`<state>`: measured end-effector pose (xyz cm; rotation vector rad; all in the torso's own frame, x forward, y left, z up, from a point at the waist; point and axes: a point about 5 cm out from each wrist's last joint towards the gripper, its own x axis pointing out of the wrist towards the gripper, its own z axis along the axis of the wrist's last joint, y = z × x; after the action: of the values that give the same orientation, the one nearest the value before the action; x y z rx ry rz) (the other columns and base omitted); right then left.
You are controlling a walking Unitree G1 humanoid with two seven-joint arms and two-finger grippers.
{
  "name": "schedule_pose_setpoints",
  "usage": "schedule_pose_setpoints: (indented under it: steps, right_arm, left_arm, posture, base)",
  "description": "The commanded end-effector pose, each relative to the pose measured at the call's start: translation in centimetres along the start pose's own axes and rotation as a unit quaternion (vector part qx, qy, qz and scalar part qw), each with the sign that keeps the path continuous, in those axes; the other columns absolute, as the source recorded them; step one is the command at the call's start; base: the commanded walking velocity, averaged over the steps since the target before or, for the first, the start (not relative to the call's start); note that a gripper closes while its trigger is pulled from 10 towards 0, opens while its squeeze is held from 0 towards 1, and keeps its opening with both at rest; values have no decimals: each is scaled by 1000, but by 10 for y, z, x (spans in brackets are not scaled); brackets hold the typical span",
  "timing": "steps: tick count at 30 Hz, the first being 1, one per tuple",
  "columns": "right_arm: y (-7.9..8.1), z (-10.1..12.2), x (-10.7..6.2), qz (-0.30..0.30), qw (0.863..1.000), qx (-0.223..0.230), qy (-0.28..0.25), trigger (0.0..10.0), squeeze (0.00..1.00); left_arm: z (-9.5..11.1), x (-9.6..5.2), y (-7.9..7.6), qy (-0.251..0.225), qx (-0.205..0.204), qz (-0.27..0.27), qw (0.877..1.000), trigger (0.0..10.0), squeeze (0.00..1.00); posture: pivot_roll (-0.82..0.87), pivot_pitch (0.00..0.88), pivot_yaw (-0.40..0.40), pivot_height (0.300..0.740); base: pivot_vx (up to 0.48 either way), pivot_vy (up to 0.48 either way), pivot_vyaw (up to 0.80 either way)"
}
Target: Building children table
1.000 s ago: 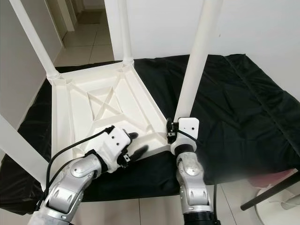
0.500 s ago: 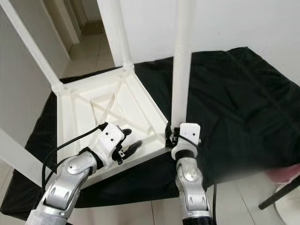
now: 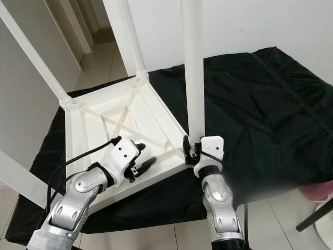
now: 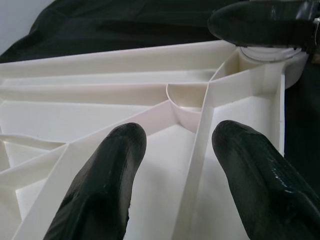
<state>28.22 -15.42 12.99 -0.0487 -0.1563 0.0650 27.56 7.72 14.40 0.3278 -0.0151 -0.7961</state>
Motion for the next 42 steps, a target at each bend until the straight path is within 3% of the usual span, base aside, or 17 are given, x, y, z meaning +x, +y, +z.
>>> schedule_pose_setpoints:
  steps: [1, 8, 12, 25, 42]
  right_arm:
    - [5, -8, -1, 12, 1000, 8, 16, 10000, 0]
    - [10, -12, -2, 51, 999, 9, 14, 10000, 0]
    - [3, -15, -2, 72, 997, -20, 16, 10000, 0]
    - [4, -12, 4, 97, 995, -12, -3, 10000, 0]
    - [-6, -8, 10, 95, 995, -16, -19, 10000, 0]
  left_arm:
    - [-5, -3, 10, 7, -2, 56, 998, 10000, 0]
    - [-11, -7, 17, 14, -5, 75, 997, 10000, 0]
    - [-12, -9, 21, 16, -1, 76, 997, 10000, 0]
    - [-14, -16, 24, 27, 8, 63, 998, 10000, 0]
    - [-18, -26, 30, 36, 3, 90, 995, 10000, 0]
  posture:
    - [-77, 0, 195, 740]
    - [-58, 0, 188, 740]
    - [-55, 0, 204, 740]
    - [-31, 0, 258, 740]
    - [4, 0, 225, 740]
  base:
    - [0, 0, 0]
    - [0, 0, 0]
    - [0, 0, 0]
    - [0, 0, 0]
    - [0, 0, 0]
